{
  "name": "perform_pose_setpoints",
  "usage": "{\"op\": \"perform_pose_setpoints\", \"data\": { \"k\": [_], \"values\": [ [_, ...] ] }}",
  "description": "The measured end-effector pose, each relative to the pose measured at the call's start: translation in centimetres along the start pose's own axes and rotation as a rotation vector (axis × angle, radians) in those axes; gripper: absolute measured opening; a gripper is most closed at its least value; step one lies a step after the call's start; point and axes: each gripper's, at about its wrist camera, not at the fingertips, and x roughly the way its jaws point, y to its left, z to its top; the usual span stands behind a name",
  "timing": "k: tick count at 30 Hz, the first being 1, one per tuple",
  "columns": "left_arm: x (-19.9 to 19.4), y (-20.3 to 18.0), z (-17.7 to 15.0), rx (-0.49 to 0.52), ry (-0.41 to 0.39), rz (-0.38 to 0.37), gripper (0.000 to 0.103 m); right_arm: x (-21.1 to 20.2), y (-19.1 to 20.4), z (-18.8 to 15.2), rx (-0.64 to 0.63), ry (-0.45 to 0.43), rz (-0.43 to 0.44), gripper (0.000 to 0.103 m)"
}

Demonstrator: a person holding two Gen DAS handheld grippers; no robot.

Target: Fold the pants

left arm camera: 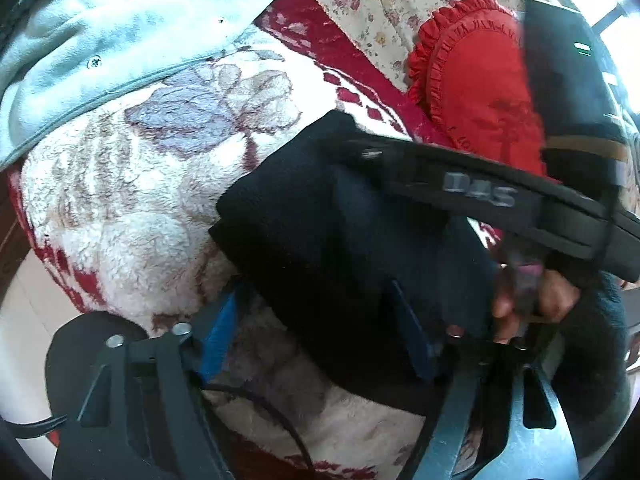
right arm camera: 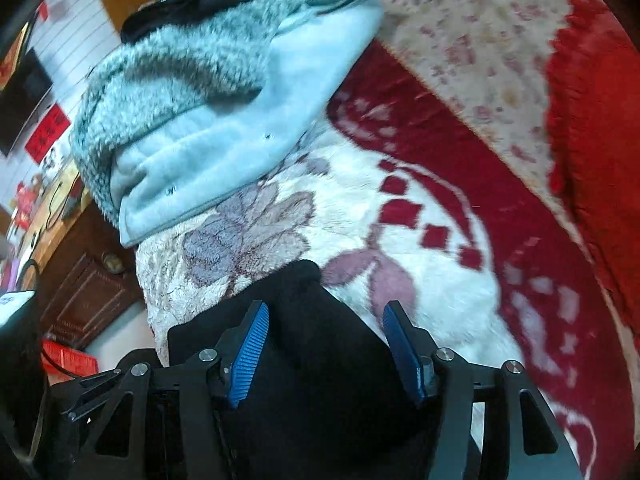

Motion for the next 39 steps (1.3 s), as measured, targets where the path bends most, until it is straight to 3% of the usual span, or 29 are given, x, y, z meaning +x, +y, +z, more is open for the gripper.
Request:
{"op": "perform_pose_setpoints", "data": {
  "k": [3,5,6,9,14,18,21,26,31,34,35,36,37,39],
  "values": [
    [0.2,0.1,0.2,-0.006,-0.012,-0.004,0.077,1.0,-0.7,-0.3,0.059,-0.027,0.063,0.056],
    [0.1,0.3,0.3,-0.006,-0.02,-0.006,0.074,0.8,-1.2,-0.5,0.104,-0.063,0.091,0.046],
    [0.0,0.3,0.3,-0.006,-0.026,-0.002,0.06,0.5,-1.6,-0.8,0.138,-0.077,0.123,0.04],
    [-0.9,-0.3,0.5,0.033,-0.037,-0.013,0.033,-1.3,-2.0,-1.1,0.172,-0.119,0.173,0.027],
    [-5.0,-3.4,0.0,0.144,-0.119,-0.086,0.03,-8.5,-2.6,-2.9,0.232,-0.3,0.271,0.024],
    [-8.1,-8.2,-2.0,0.297,-0.177,-0.135,0.03,-15.1,-3.7,-6.4,0.268,-0.435,0.261,0.022],
    [-8.3,-11.6,-3.8,0.394,-0.162,-0.166,0.03,-19.7,-5.1,-10.0,0.305,-0.513,0.213,0.013],
    [-6.0,-17.6,-8.4,0.576,-0.096,-0.202,0.03,-23.6,-7.9,-16.7,0.391,-0.517,0.088,0.012],
    [0.1,-21.4,-13.2,0.701,0.091,-0.22,0.026,-25.5,-11.6,-24.8,0.595,-0.519,-0.025,0.012],
    [1.8,-22.6,-15.9,0.786,0.152,-0.18,0.026,-25.9,-13.1,-28.4,0.742,-0.506,-0.122,0.016],
    [1.2,-22.8,-16.4,0.82,0.141,-0.176,0.026,-26.0,-13.2,-29.1,0.769,-0.505,-0.122,0.026],
    [0.6,-22.9,-16.5,0.84,0.121,-0.176,0.026,-26.2,-13.1,-29.9,0.795,-0.514,-0.107,0.042],
    [-0.6,-22.8,-16.5,0.859,0.089,-0.178,0.026,-26.3,-12.8,-30.3,0.8,-0.529,-0.092,0.049],
    [-2.3,-22.6,-15.6,0.862,0.053,-0.176,0.026,-26.1,-12.0,-29.9,0.783,-0.54,-0.051,0.052]
  ]
}}
